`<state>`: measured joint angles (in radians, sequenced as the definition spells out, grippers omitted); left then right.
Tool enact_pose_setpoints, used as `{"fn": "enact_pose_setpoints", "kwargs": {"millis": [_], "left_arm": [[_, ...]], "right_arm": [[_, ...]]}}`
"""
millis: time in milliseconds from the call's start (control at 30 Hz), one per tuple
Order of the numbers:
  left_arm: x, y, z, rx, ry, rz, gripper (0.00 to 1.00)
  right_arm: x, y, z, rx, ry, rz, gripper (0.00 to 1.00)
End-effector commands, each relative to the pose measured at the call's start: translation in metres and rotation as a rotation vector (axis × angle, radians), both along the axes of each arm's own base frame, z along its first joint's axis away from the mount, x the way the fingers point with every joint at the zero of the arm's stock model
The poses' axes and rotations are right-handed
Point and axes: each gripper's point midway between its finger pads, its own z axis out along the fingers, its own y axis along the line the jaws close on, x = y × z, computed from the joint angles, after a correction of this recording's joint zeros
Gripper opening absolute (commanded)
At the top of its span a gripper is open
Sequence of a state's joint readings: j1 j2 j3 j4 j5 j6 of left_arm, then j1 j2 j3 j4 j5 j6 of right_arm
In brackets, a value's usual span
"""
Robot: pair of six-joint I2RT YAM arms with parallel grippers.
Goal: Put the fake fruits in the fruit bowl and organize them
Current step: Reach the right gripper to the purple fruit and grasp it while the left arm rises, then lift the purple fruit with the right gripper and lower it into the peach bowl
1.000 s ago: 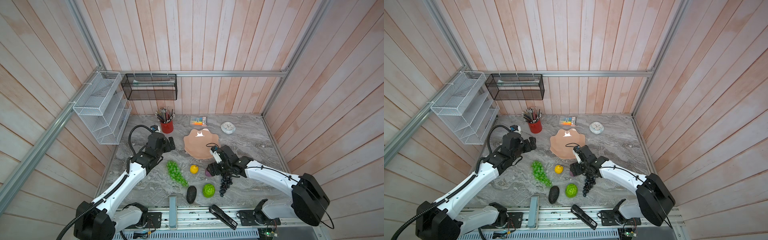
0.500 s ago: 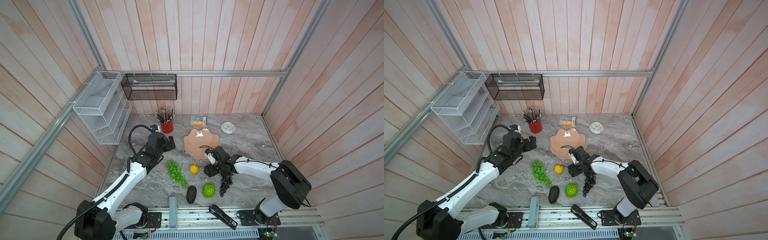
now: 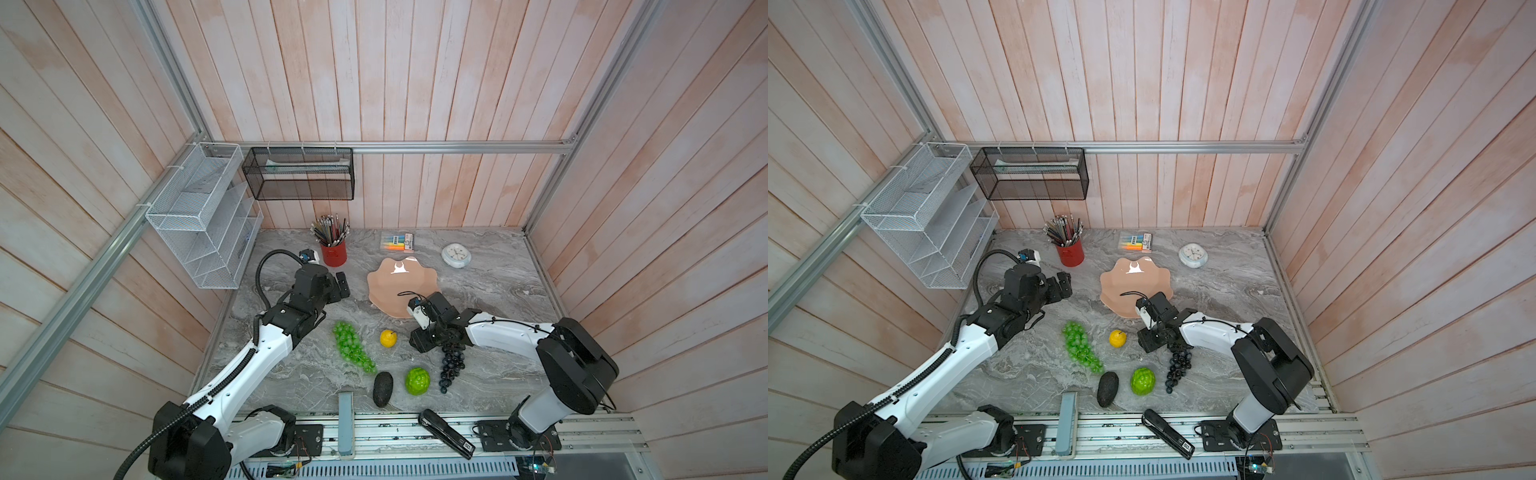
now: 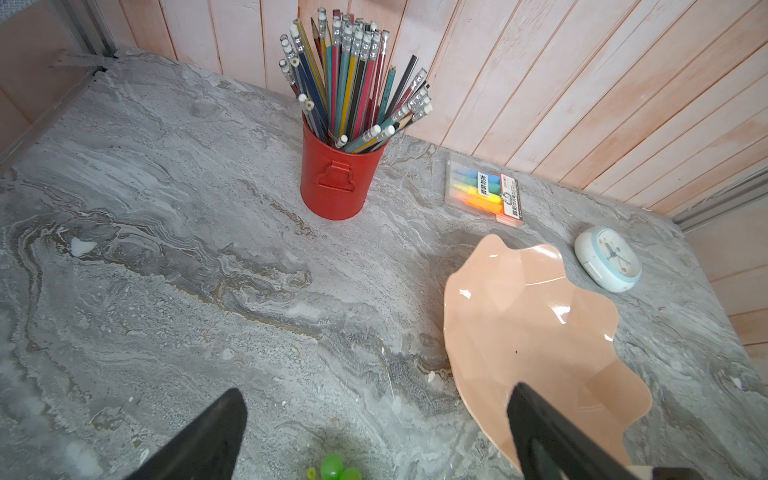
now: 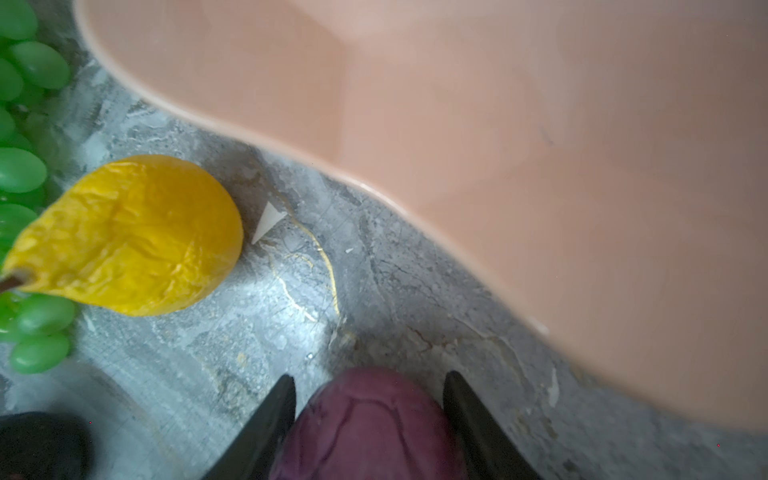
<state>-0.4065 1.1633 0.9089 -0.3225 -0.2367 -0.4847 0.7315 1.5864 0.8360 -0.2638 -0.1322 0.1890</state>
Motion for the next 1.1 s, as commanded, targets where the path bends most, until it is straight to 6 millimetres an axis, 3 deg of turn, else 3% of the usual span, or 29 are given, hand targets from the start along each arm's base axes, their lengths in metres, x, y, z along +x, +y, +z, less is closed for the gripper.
{"fn": "enact_pose_setpoints", "kwargs": {"millis": [0, 200, 300, 400, 533, 667, 833, 1067], "left_arm": [[-0.001, 0.005, 0.010, -0.016, -0.018, 0.027, 1.00], [-0.004, 0.009, 0.016, -0.030, -0.041, 0.046, 1.00], [-0.005, 0.011, 0.019, -0.035, -0.054, 0.053, 1.00], [-0.004, 0.011, 0.020, -0.025, -0.052, 0.051, 1.00], [-0.006, 0.007, 0.020, -0.039, -0.039, 0.030, 1.00], [-0.008, -0.003, 0.025, -0.064, -0.036, -0.026, 1.00], [-0.014, 0.000, 0.029, -0.040, -0.026, -0.032, 1.00], [-0.017, 0.004, 0.027, -0.025, -0.012, -0.018, 1.00]], "right_arm": [[0.002, 0.003, 0.028, 0.038, -0.029, -0.003, 0.48], [0.021, 0.003, 0.094, 0.115, -0.112, -0.046, 0.46], [0.049, 0.002, 0.129, 0.149, -0.208, -0.065, 0.47], [0.084, 0.001, 0.145, 0.147, -0.263, -0.088, 0.46], [0.130, 0.005, 0.133, 0.110, -0.289, -0.110, 0.46], [0.164, 0.015, 0.116, 0.054, -0.270, -0.109, 0.46], [0.185, 0.029, 0.082, 0.042, -0.255, -0.117, 0.46], [0.206, 0.032, 0.050, -0.002, -0.263, -0.117, 0.46]]}}
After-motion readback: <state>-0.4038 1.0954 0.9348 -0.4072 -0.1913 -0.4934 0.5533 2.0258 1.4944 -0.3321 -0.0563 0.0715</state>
